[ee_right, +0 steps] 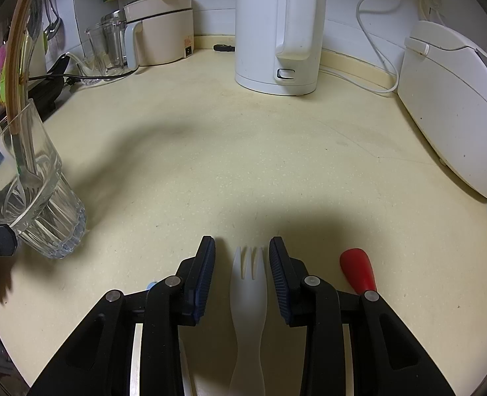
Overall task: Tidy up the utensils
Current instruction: 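Lower the right gripper around the white spork and close on it, then lift the white spork with the right gripper toward the held glass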
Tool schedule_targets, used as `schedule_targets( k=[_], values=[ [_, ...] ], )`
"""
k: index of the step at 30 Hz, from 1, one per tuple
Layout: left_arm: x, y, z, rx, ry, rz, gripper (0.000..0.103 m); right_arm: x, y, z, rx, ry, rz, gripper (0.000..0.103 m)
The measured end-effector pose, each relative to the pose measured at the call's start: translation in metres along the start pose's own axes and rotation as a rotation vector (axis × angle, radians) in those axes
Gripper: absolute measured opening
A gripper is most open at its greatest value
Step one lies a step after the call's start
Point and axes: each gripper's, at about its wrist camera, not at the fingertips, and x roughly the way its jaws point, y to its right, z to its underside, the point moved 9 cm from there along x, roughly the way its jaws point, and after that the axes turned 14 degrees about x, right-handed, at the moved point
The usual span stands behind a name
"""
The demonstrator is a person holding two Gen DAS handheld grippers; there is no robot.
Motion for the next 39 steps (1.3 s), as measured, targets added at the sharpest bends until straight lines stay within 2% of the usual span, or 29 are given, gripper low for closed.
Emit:
schedule_targets(
  k=[26,33,39],
  values=[
    [-0.0003,-0.0004,0.0003,0.000,0.000,0.000,0.094,0.0006,-0.0001,0.0002,0.001,0.000,-0.003,0.033],
    [0.0000,-0.0001,0.0000,0.000,0.000,0.000,0.094,-0.0001,0.0064,-0.0011,0.040,0.004,0.000,0.019],
    [0.0000,-0.0001,0.0001,0.000,0.000,0.000,0.094,-0.0009,0.0080,-0.0014,0.057,0.004,-0.011,0.018]
  ],
)
